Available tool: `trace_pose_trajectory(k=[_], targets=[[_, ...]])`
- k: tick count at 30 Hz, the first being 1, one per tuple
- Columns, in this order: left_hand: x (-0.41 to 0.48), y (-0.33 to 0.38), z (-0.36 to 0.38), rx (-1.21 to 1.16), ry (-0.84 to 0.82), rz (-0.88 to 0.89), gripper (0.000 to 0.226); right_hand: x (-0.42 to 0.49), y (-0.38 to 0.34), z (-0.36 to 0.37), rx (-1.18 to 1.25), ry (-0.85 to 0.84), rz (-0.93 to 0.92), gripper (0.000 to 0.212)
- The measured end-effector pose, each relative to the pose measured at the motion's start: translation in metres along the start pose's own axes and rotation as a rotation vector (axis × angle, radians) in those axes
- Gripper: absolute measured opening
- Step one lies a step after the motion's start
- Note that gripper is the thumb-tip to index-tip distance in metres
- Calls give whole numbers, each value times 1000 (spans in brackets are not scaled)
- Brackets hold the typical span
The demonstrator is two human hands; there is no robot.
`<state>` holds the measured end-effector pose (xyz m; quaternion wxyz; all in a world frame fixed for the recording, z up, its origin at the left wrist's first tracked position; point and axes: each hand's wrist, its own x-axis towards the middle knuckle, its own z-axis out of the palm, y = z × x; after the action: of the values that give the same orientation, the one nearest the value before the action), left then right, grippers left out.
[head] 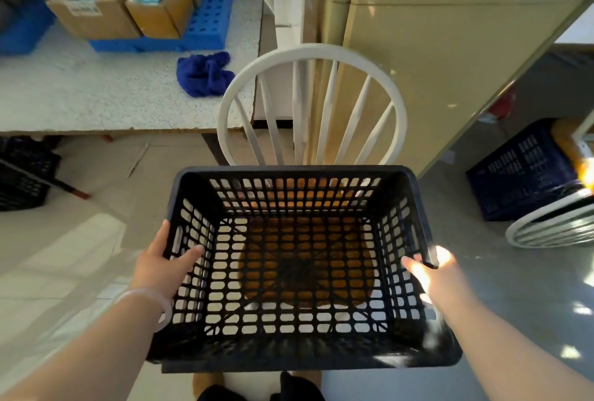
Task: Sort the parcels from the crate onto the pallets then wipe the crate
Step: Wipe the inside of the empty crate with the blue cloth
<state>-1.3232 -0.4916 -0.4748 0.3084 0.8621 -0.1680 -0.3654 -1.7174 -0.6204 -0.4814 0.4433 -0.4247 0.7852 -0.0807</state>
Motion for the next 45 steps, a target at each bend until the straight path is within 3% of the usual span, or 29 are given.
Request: trace_pose_trajectory(k=[9,16,26,33,45], targets=[[5,-37,-148,-131,111,-50,90,-83,-95,55,-22,-136,-221,33],[6,-32,-285,-203,239,5,90,-175,-195,125,-40,-196,-456,36],[66,-15,-471,-176,290,141,94,-279,-317,240,20,-153,-591,52],[119,31,-532,-160,249,228,94,-291,-385,273,61,-70,-574,41],[256,92,-564,-100,179,203,98,-233,-510,330,-30,-57,-514,53]])
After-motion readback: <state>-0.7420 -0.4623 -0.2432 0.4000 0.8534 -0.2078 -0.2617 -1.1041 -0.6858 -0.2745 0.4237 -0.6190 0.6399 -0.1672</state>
